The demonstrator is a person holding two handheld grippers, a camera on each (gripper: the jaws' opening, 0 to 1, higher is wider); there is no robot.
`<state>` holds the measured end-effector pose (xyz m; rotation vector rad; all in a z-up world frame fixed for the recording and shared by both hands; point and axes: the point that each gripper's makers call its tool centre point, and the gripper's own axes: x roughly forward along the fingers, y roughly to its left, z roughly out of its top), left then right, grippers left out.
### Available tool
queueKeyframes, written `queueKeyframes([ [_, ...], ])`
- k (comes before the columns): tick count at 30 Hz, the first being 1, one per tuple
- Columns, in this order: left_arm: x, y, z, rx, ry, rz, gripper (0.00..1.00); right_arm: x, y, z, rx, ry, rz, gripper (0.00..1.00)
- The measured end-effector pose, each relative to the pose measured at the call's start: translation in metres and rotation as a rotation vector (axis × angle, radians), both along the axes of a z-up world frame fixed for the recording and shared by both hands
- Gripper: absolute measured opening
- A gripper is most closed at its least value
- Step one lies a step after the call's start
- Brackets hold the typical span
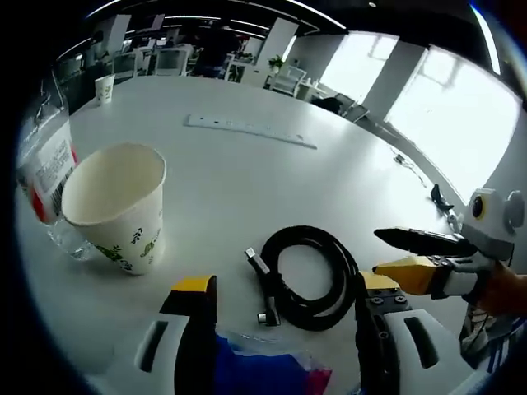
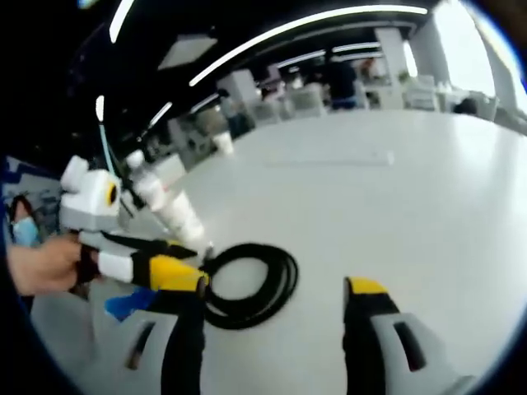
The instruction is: Arrange the tabletop items into an orderly group along one side of the table until the central work area is clear of visible clutter.
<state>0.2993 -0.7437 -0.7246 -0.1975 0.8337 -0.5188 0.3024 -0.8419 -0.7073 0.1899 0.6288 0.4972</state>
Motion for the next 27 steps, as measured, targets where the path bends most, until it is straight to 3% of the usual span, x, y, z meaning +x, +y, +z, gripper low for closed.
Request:
queueKeyframes([
  [9, 0.010, 0.003, -0.003, 0.018, -0.011, 0.018, 0.54, 0.010, 0.005, -0.012, -0.028, 0.024, -0.021, 0.58],
  [13, 0.013, 0.002, -0.006, 0.039, -0.032, 0.031, 0.50, 0.011, 0.012, -0.016, -0.088, 0.003, 0.002, 0.56],
  [16, 0.012, -0.002, -0.008, 0.062, -0.045, 0.012, 0.47, 0.011, 0.016, -0.019, -0.133, -0.008, 0.027, 0.50],
  [24, 0.010, -0.001, -0.011, 0.140, -0.087, -0.028, 0.26, 0.008, 0.014, -0.033, -0.237, 0.014, 0.052, 0.25],
  [27, 0.009, -0.003, -0.011, 0.142, -0.090, -0.031, 0.23, 0.010, 0.015, -0.033, -0.234, 0.011, 0.029, 0.22],
])
